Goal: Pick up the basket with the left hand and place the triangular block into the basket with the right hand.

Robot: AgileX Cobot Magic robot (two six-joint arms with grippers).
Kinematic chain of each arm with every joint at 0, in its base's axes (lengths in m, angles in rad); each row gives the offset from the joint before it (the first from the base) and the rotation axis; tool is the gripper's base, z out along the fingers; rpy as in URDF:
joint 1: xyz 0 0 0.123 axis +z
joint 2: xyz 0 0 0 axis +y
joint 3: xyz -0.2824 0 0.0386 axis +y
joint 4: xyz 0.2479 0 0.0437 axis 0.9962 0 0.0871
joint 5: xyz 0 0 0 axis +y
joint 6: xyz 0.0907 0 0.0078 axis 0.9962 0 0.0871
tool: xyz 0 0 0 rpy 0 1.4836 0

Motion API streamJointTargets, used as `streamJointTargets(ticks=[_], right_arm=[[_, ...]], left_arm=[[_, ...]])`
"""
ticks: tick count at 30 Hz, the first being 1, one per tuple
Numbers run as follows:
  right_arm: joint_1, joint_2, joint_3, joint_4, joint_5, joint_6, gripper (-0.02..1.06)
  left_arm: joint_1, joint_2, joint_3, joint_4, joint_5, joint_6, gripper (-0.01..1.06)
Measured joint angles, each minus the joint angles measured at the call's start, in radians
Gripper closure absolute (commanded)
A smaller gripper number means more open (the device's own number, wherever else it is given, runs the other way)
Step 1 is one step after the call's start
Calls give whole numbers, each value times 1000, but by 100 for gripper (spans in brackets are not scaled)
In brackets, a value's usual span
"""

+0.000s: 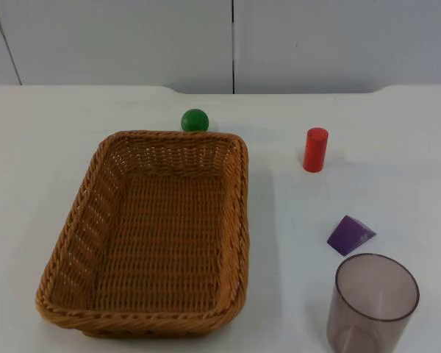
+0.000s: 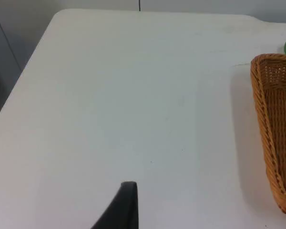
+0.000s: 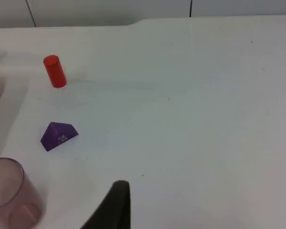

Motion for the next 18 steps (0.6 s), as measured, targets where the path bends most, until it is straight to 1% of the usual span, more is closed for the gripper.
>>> streamJointTargets(ticks=[4, 5, 7, 10, 11, 15, 16, 18], right_arm=[[0, 29, -6, 0, -2, -16, -1], [0, 75, -23, 0, -15, -18, -1], [0, 92, -30, 0, -22, -18, -1], [0, 231, -93, 0, -95, -20, -1], [0, 231, -93, 0, -95, -20, -1], [0, 413, -175, 0, -168, -22, -1], [0, 413, -175, 0, -168, -22, -1], [-2, 500, -216, 0, -180, -24, -1]], left_arm=[[0, 5, 0, -27, 0, 0, 0], [0, 33, 0, -49, -2, 0, 0], [0, 61, 0, -66, -8, 0, 0], [0, 181, -9, -114, -50, 0, 0], [0, 181, -9, -114, -50, 0, 0], [0, 362, -45, -149, -183, 19, 0], [0, 362, -45, -149, -183, 19, 0], [0, 461, -72, -159, -238, 31, 0]])
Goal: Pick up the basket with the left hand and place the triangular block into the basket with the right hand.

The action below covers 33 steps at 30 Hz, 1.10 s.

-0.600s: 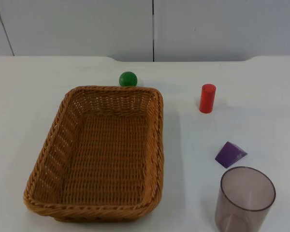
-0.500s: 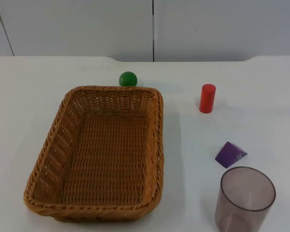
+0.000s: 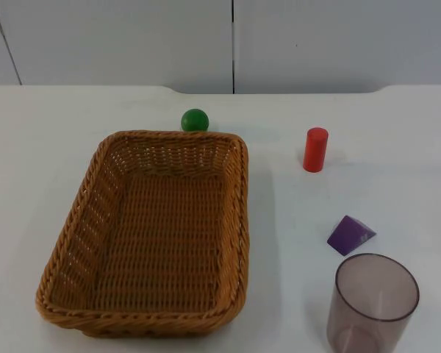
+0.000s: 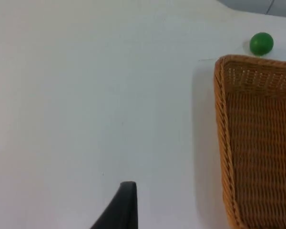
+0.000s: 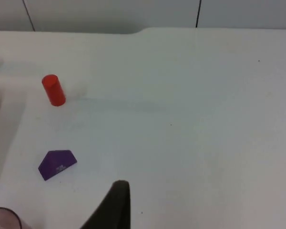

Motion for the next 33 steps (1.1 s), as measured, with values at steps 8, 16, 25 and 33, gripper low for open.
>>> streamJointTargets(ticks=[8, 16, 25, 33], right_arm=[[0, 247, -53, 0, -45, 0, -1], [0, 380, -53, 6, -72, 0, -1], [0, 380, -53, 12, -74, 0, -1], [0, 380, -53, 16, -82, 0, -1]], left_arm=[[0, 284, -68, -10, -91, 27, 0], [0, 465, -70, -14, -165, 49, 0], [0, 555, -70, -123, -188, 135, 0], [-116, 793, -93, -253, -255, 255, 0]])
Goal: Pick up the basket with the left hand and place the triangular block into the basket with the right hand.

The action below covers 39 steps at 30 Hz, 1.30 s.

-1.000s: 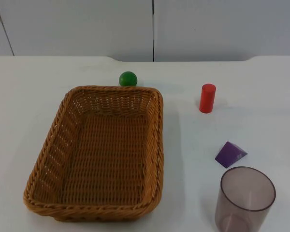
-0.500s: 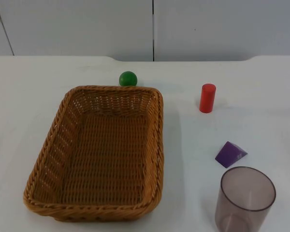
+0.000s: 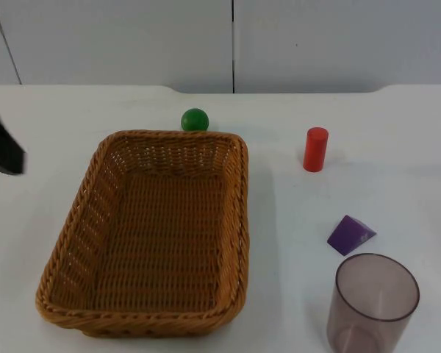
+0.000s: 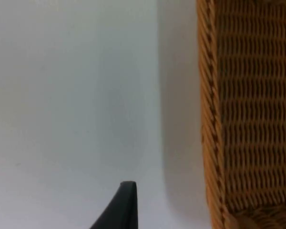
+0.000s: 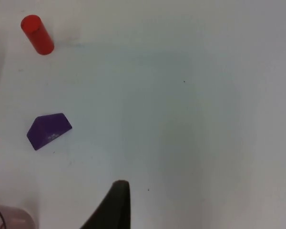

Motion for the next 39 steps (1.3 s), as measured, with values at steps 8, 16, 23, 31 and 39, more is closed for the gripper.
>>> streamJointTargets(ticks=[8, 16, 23, 31, 39], right_arm=[[0, 0, 0, 2, 0, 0, -1], [0, 0, 0, 2, 0, 0, -1], [0, 0, 0, 2, 0, 0, -1], [0, 0, 0, 2, 0, 0, -1], [0, 0, 0, 2, 0, 0, -1]], left_arm=[[-102, 294, -131, -16, -57, 4, 0], [-131, 561, -270, -19, -86, 13, 0], [-146, 713, -335, -19, -101, 21, 1], [-174, 777, -346, -25, -130, 31, 45], [-172, 766, -351, -69, -99, 12, 105]])
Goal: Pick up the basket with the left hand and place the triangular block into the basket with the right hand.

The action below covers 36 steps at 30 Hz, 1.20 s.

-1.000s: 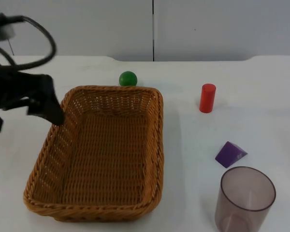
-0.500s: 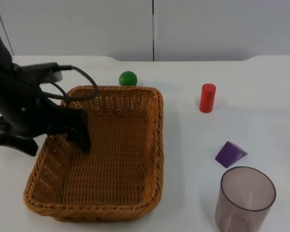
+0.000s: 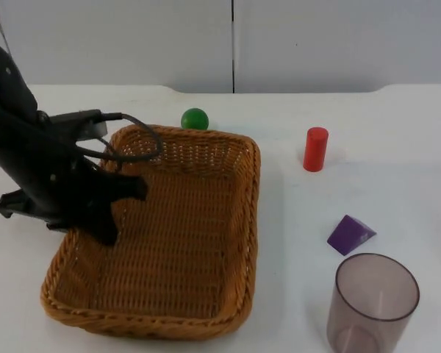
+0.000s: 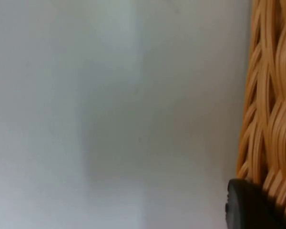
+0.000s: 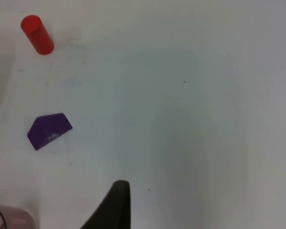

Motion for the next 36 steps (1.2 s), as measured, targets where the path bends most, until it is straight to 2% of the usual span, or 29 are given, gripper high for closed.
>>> streamJointTargets(ticks=[6, 10, 11, 17, 20, 21, 22, 25, 29, 36], right_arm=[[0, 0, 0, 0, -8, 0, -1], [0, 0, 0, 0, -8, 0, -1], [0, 0, 0, 0, -8, 0, -1], [0, 0, 0, 0, -8, 0, -1], [0, 0, 0, 0, -8, 0, -1], [0, 0, 0, 0, -8, 0, -1], [0, 0, 0, 0, -8, 0, -1], [0, 0, 0, 0, -8, 0, -1], [0, 0, 0, 0, -8, 0, -1], [0, 0, 0, 22, -2, -31, -1]], left_arm=[[0, -62, 0, 38, 49, -30, 105], [28, -159, 9, 60, 139, -40, 105], [28, -159, 9, 60, 139, -40, 105], [121, -330, 87, 58, 204, -37, 105], [191, -424, 154, 23, 246, 24, 105], [228, -466, 193, -29, 276, 91, 105], [228, -466, 193, -29, 276, 91, 105], [288, -511, 248, -127, 312, 202, 105], [328, -521, 268, -154, 337, 252, 105], [335, -521, 272, -161, 335, 261, 105]])
